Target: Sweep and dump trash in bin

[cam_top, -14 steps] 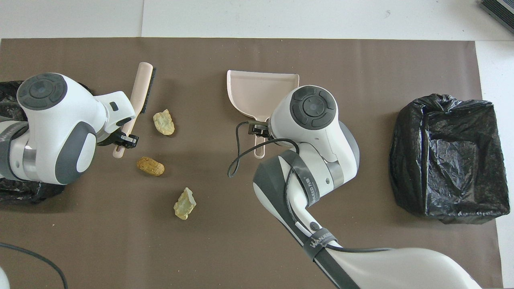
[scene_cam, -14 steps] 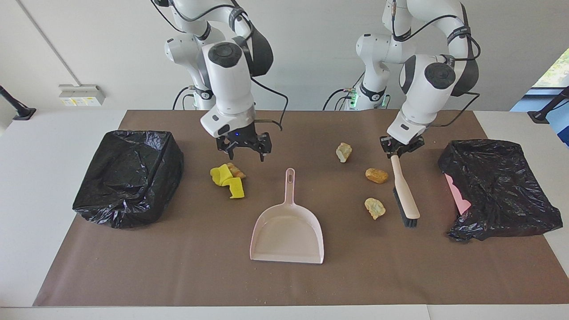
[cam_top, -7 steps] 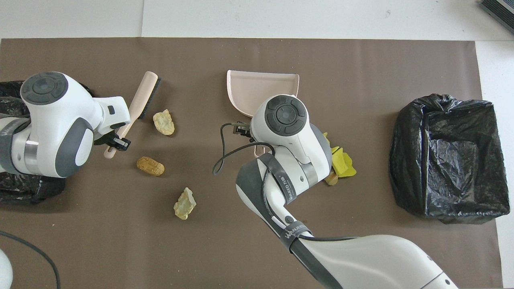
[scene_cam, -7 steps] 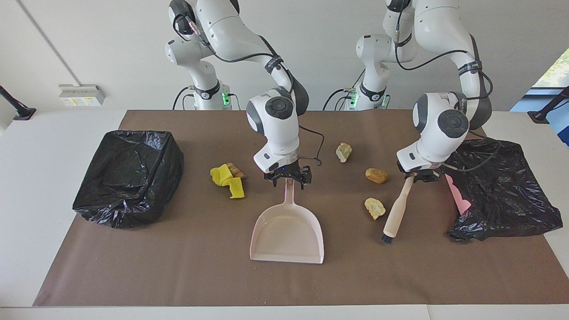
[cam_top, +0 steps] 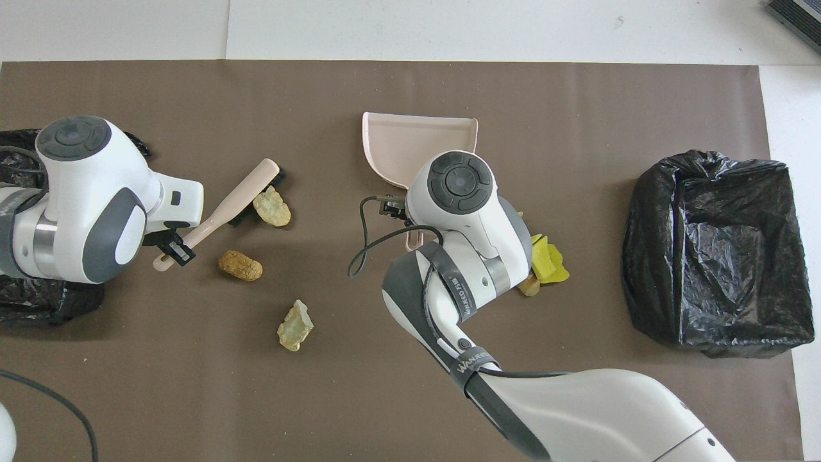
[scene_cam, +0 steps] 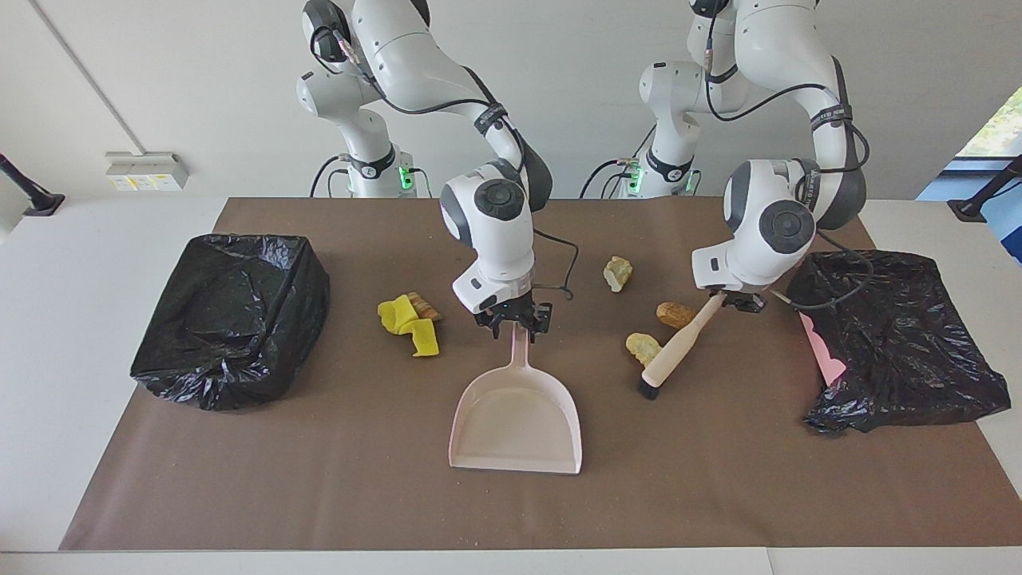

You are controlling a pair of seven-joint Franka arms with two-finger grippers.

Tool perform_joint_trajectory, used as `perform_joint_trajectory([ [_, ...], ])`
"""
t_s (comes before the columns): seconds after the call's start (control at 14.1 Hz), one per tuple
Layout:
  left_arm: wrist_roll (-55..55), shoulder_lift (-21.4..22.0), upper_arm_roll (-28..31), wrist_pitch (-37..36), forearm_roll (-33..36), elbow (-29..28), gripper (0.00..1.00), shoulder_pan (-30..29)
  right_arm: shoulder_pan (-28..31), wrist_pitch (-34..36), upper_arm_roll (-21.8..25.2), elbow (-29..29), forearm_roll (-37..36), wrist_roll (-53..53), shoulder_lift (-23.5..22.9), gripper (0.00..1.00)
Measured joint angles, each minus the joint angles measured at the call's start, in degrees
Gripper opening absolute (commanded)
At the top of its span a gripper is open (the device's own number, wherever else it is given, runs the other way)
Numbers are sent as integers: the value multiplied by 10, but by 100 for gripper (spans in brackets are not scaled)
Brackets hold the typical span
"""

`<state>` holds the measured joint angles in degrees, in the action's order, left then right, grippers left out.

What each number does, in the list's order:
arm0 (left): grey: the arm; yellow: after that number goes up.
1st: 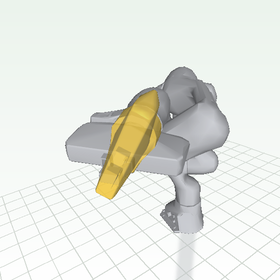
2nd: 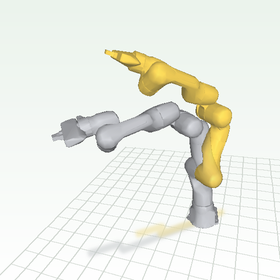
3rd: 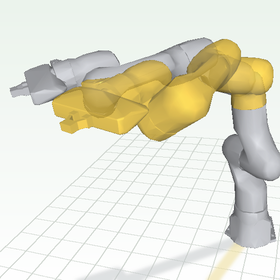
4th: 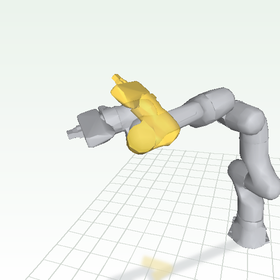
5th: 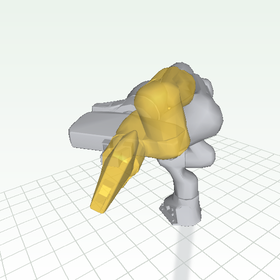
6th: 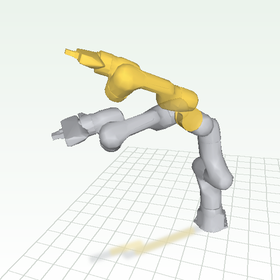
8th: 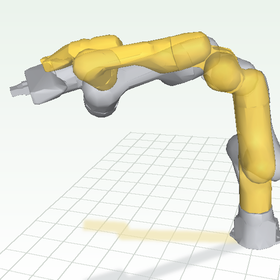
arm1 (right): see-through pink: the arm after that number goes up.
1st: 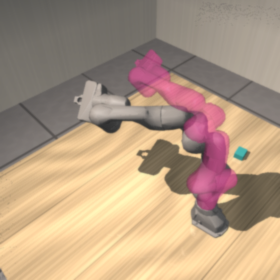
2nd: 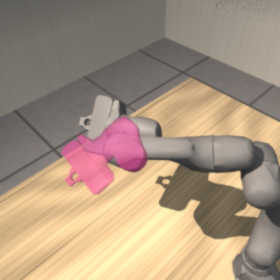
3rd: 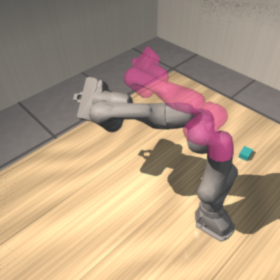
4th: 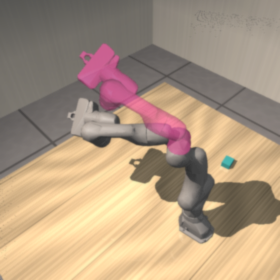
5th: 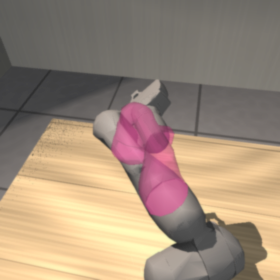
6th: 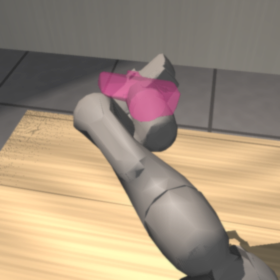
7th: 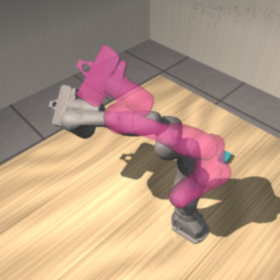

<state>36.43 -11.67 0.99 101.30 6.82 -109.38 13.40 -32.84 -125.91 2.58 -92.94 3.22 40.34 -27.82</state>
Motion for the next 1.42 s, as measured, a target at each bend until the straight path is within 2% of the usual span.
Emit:
perform_joint_trajectory([
  [0.14,-2,6,-1,-23,0,0,0,21,0,8,0,4,-1,-1,0,0],
  [0.36,-6,28,5,-43,0,3,0,21,0,16,1,7,-5,-40,3,0],
  [0.5,-15,69,10,-70,1,6,0,3,8,33,4,9,-4,-149,18,0],
  [0.64,-65,121,12,-114,1,0,0,-21,33,86,7,8,-4,-267,49,0],
  [0.78,-115,170,14,-124,2,-47,0,-44,62,131,7,-9,-4,-397,94,0],
  [1.0,-225,220,15,-86,2,-142,0,-69,72,142,7,-82,-4,-565,156,0],
  [1.28,-387,257,13,-15,-20,-221,0,-73,69,143,3,-138,-4,-817,183,0],
  [1.42,-412,263,13,-8,-28,-249,0,-79,69,147,3,-153,-4,-904,189,0],
])
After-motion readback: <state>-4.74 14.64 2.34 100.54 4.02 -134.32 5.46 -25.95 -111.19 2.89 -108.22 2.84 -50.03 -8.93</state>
